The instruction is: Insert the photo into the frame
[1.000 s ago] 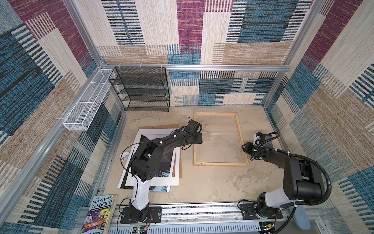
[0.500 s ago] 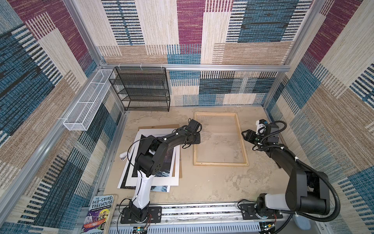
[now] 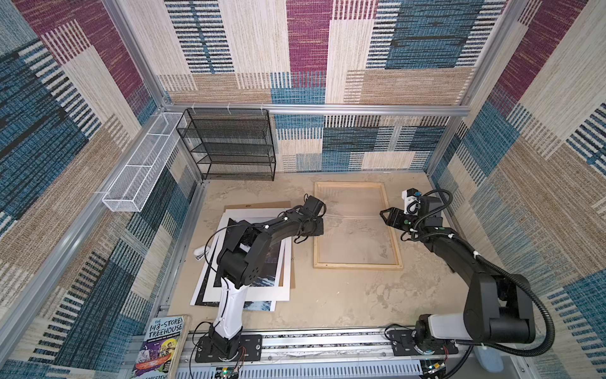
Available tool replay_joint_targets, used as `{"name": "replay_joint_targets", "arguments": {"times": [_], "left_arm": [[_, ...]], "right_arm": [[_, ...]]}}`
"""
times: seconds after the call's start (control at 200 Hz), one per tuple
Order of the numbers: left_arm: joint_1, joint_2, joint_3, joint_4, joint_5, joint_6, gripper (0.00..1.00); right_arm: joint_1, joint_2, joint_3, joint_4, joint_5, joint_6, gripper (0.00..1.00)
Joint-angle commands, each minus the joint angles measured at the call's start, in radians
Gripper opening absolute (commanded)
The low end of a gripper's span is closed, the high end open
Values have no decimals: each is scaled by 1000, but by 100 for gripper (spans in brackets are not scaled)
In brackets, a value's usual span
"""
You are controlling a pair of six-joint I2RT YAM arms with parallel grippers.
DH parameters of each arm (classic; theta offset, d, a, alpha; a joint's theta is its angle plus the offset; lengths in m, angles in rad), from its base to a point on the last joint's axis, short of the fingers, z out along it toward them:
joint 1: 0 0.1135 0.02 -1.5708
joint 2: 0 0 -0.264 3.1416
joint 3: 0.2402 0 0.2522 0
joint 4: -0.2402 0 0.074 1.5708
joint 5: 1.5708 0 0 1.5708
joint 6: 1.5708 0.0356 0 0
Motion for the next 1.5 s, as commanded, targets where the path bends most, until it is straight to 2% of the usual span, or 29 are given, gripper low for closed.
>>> {"name": "replay_joint_targets", "arguments": {"times": [0.0,0.24,0.541,0.956,1.492], "left_arm": [[1,-20,-18,16,7,-7,23],[-2,-45,-101,79,51,-33,22],[-15,-92,-204,123,82,-71,20],[-40,-115,-263,147,87,-126,19],[-47,-112,-262,149,98,-128,18]], "right_arm": [[33,25,15,32,0,1,62],[183,158,99,108,57,38,58],[298,485,365,147,67,63,52],[337,791,699,134,15,92,46],[340,1011,940,137,-44,108,45]]}}
